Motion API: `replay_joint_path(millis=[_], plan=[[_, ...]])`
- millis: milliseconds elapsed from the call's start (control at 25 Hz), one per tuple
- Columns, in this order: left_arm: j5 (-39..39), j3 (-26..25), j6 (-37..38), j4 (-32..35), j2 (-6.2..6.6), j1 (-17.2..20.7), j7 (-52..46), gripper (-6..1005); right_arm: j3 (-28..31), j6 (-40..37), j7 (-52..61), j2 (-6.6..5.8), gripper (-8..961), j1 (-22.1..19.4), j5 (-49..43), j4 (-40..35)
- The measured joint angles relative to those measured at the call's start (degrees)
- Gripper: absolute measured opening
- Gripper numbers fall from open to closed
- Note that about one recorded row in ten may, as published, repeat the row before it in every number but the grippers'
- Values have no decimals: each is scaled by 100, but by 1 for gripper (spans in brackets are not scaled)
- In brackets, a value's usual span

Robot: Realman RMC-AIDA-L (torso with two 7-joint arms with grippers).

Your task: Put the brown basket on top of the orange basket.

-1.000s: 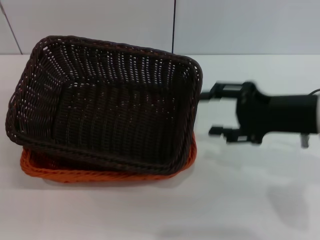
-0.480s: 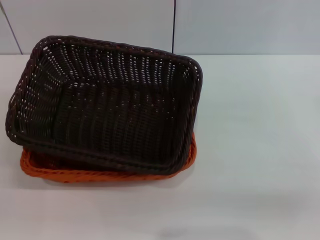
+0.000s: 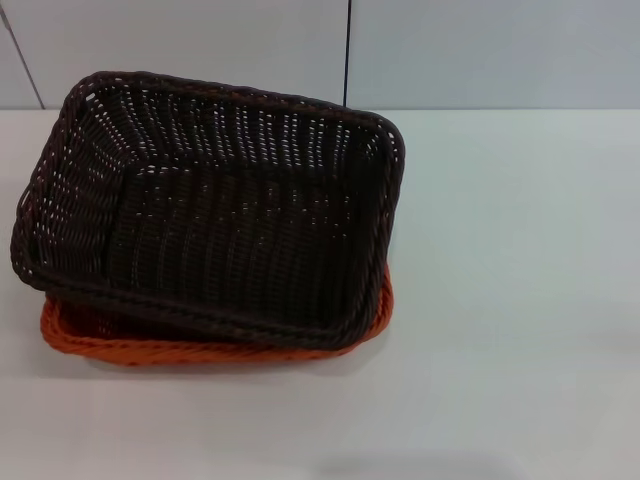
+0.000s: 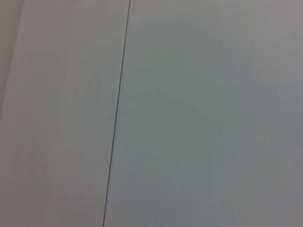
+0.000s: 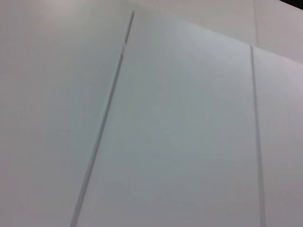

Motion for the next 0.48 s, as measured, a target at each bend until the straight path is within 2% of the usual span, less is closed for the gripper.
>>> replay_joint_path(millis=[120,480], plan=[[33,-12,7,167,-10,-141,30,772,171,-157,-245,2,762,175,1,644],[22,-13,8,208,-3,-160,32,772,267,-513,-260,12,762,233,2,908]])
